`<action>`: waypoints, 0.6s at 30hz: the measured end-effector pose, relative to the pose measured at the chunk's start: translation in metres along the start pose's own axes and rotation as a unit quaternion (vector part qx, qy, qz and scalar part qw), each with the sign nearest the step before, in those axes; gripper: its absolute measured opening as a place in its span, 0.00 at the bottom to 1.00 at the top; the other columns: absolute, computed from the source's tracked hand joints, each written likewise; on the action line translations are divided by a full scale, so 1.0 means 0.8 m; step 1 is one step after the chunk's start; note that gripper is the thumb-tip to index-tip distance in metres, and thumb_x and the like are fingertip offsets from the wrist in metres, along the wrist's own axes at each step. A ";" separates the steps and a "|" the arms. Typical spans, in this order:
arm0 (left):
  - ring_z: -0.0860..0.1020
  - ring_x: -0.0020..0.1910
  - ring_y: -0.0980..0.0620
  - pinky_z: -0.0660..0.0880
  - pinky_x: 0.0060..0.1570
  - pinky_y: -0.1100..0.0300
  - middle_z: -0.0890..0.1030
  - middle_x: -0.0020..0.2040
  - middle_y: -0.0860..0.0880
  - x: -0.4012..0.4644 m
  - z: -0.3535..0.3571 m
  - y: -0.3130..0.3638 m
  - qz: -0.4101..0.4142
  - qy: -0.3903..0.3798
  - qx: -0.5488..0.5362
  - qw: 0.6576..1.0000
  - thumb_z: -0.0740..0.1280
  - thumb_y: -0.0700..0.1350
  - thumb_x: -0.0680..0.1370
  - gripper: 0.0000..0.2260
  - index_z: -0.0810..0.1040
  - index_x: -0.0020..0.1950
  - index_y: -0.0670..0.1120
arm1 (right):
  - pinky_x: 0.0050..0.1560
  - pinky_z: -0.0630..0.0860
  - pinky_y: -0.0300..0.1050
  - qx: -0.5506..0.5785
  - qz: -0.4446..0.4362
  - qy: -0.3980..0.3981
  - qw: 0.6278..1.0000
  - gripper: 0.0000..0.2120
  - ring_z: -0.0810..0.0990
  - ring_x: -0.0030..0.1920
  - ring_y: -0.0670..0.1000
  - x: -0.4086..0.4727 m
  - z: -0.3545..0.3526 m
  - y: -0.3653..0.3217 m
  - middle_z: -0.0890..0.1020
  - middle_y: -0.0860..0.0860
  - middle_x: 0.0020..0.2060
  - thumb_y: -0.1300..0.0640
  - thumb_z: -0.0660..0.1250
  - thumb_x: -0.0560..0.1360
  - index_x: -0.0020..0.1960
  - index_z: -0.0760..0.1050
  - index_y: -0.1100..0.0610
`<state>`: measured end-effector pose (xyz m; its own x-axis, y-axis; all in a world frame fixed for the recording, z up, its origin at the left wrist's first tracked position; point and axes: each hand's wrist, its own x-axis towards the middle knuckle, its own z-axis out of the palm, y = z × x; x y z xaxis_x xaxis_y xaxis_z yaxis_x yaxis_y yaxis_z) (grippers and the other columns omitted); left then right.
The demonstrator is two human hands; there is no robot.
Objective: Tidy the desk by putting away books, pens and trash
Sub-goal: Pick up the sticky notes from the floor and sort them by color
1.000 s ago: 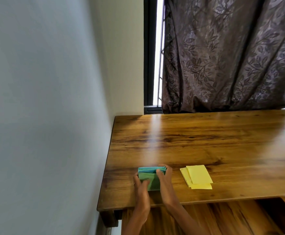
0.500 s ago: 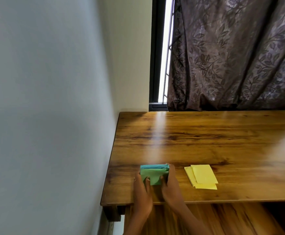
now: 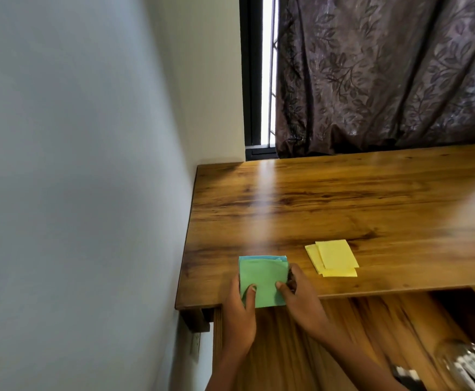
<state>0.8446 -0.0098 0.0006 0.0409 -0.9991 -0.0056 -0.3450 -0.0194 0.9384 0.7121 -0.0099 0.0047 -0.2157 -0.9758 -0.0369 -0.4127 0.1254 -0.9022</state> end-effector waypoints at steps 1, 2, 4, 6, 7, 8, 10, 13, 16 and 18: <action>0.77 0.49 0.59 0.75 0.40 0.73 0.77 0.57 0.49 -0.013 -0.002 -0.001 -0.001 -0.002 0.002 1.000 0.61 0.42 0.80 0.17 0.66 0.69 0.45 | 0.45 0.78 0.37 0.002 0.004 -0.016 1.000 0.15 0.77 0.53 0.46 -0.009 -0.003 0.003 0.77 0.48 0.54 0.59 0.63 0.78 0.63 0.67 0.53; 0.76 0.50 0.61 0.74 0.41 0.75 0.75 0.57 0.50 -0.028 -0.004 -0.004 -0.004 -0.006 0.005 1.000 0.61 0.41 0.80 0.19 0.64 0.71 0.45 | 0.47 0.78 0.39 0.002 0.009 -0.031 0.999 0.15 0.77 0.54 0.46 -0.019 -0.004 0.006 0.77 0.49 0.55 0.60 0.63 0.77 0.63 0.67 0.54; 0.73 0.50 0.64 0.71 0.42 0.79 0.73 0.58 0.52 -0.053 -0.009 -0.013 -0.011 -0.017 0.019 1.000 0.62 0.40 0.80 0.21 0.61 0.72 0.46 | 0.51 0.79 0.42 0.000 0.020 -0.053 0.998 0.16 0.77 0.56 0.47 -0.040 -0.005 0.014 0.77 0.49 0.55 0.61 0.65 0.77 0.63 0.68 0.55; 0.72 0.52 0.62 0.70 0.42 0.80 0.73 0.61 0.50 -0.075 -0.014 -0.026 -0.033 -0.035 0.038 0.998 0.62 0.40 0.79 0.23 0.60 0.73 0.45 | 0.55 0.78 0.44 0.001 0.035 -0.075 0.997 0.17 0.77 0.57 0.47 -0.061 0.000 0.025 0.78 0.49 0.56 0.62 0.66 0.76 0.63 0.69 0.55; 0.71 0.54 0.61 0.70 0.42 0.80 0.72 0.64 0.49 -0.085 -0.017 -0.032 -0.050 -0.047 0.042 0.997 0.62 0.40 0.79 0.25 0.59 0.75 0.46 | 0.55 0.78 0.45 -0.002 0.045 -0.090 0.995 0.16 0.77 0.57 0.47 -0.071 0.003 0.031 0.78 0.49 0.56 0.62 0.66 0.76 0.62 0.69 0.55; 0.71 0.56 0.60 0.70 0.41 0.80 0.70 0.66 0.48 -0.094 -0.019 -0.038 -0.067 -0.058 0.046 0.995 0.62 0.41 0.80 0.26 0.57 0.75 0.46 | 0.55 0.78 0.45 -0.009 0.057 -0.106 0.993 0.16 0.77 0.57 0.47 -0.079 0.006 0.038 0.78 0.49 0.56 0.62 0.66 0.75 0.62 0.70 0.55; 0.70 0.60 0.56 0.68 0.47 0.79 0.67 0.69 0.47 -0.106 -0.023 -0.048 -0.102 -0.077 0.055 0.990 0.62 0.43 0.80 0.29 0.52 0.77 0.46 | 0.55 0.78 0.45 -0.033 0.090 -0.143 0.985 0.16 0.78 0.57 0.48 -0.092 0.013 0.055 0.78 0.50 0.56 0.63 0.66 0.75 0.61 0.71 0.56; 0.65 0.71 0.48 0.66 0.65 0.59 0.60 0.75 0.46 -0.114 -0.021 -0.057 -0.150 -0.131 0.077 0.977 0.60 0.45 0.81 0.30 0.46 0.78 0.46 | 0.44 0.78 0.39 -0.046 0.187 -0.199 0.961 0.18 0.79 0.51 0.48 -0.109 0.021 0.084 0.80 0.51 0.53 0.65 0.66 0.74 0.63 0.71 0.58; 0.63 0.72 0.45 0.66 0.69 0.50 0.57 0.76 0.44 -0.119 -0.020 -0.061 -0.170 -0.195 0.114 0.959 0.58 0.46 0.82 0.30 0.43 0.78 0.47 | 0.41 0.78 0.38 -0.005 0.277 -0.233 0.932 0.19 0.80 0.47 0.46 -0.123 0.022 0.105 0.80 0.49 0.49 0.64 0.66 0.74 0.64 0.71 0.57; 0.64 0.72 0.45 0.67 0.68 0.51 0.56 0.76 0.43 -0.125 -0.020 -0.067 -0.176 -0.226 0.133 0.949 0.57 0.46 0.82 0.31 0.41 0.78 0.48 | 0.48 0.79 0.43 -0.003 0.289 -0.248 0.924 0.20 0.80 0.51 0.48 -0.126 0.021 0.112 0.80 0.51 0.52 0.63 0.66 0.74 0.65 0.70 0.56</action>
<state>0.8738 0.0918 -0.0434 -0.1874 -0.8421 -0.5057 -0.6120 -0.3027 0.7307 0.7119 0.0963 -0.0799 0.0303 -0.7067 -0.7069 -0.3608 0.6518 -0.6670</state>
